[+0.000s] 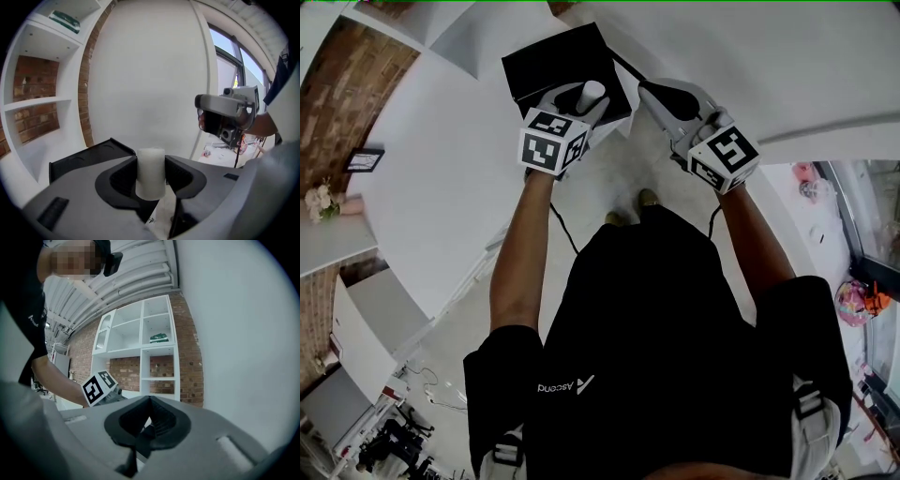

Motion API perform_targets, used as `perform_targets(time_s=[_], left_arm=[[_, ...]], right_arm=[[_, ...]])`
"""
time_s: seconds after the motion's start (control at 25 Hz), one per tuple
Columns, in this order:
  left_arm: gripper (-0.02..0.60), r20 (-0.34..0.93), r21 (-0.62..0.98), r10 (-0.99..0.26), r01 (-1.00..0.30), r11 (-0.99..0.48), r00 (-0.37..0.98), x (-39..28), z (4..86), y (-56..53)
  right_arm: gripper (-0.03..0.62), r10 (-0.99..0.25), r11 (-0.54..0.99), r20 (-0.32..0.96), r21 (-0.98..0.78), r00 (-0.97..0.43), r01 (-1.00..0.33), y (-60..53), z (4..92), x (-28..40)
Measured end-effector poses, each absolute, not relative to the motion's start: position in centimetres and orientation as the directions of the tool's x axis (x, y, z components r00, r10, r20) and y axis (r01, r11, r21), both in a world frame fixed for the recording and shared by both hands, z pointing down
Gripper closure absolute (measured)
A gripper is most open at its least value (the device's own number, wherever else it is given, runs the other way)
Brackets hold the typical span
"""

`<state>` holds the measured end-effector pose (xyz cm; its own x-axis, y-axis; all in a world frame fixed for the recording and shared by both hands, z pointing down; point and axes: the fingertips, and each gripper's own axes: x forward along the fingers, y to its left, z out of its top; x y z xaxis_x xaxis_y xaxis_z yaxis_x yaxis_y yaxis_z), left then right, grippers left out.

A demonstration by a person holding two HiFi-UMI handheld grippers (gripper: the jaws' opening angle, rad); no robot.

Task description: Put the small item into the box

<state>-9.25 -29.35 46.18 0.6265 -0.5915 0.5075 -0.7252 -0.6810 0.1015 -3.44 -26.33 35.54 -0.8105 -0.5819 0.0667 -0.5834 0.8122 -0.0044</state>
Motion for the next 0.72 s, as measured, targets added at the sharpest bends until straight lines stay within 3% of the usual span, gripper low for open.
perform_targets(time_s=[0.36, 0.72], left_arm=[[0.405, 0.734, 0.172, -0.419, -0.743, -0.647, 0.534, -7.3, 52.6, -33.0], [0.403, 0.840, 0.209, -0.292, -0.770, -0.603, 0.457, -6.3, 57.3, -34.5]], right_arm=[[0.592, -0.581, 0.810, 0.081, -0.036, -0.810, -0.585, -29.4, 36.8, -0.9], [0.592, -0.585, 0.803, 0.105, -0.064, -0.804, -0.592, -30.8, 38.2, 1.9]])
